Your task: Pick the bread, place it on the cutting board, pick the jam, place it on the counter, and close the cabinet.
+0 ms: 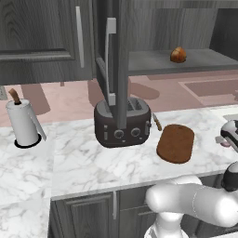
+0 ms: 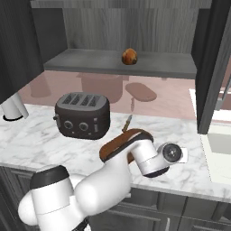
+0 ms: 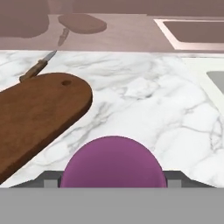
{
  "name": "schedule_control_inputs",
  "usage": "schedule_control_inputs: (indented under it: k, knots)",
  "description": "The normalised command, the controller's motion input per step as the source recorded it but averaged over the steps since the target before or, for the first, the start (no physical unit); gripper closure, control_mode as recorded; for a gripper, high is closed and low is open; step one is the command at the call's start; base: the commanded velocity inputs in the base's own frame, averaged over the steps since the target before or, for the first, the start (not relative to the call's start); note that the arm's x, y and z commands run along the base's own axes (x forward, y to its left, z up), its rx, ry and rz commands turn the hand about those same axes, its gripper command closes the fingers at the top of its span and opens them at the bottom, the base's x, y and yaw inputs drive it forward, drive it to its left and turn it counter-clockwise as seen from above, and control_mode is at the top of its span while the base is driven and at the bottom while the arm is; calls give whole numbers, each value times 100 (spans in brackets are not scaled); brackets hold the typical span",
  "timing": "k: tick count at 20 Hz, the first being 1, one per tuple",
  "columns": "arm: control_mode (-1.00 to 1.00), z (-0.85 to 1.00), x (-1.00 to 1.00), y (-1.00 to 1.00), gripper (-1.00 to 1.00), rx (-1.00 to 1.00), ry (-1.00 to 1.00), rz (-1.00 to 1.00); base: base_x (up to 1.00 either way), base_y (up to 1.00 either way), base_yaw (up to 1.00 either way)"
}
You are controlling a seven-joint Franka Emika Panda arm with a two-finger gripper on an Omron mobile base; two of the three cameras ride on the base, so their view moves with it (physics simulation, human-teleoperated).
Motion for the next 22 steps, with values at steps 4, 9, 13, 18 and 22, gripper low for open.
schedule_control_inputs:
  k: [4, 9, 13, 18, 22]
  knots:
    - [-100, -20, 34, 0, 100, 0, 0, 0, 0, 0, 0]
    - [-100, -15, 34, 0, 100, 0, 0, -1, 0, 0, 0]
    - [-100, -10, 31, 0, 100, 0, 0, 0, 0, 0, 0]
    - [-100, -9, 23, -1, 100, 0, 0, 0, 0, 0, 0]
    - [-100, -14, 18, -4, 100, 0, 0, 0, 0, 0, 0]
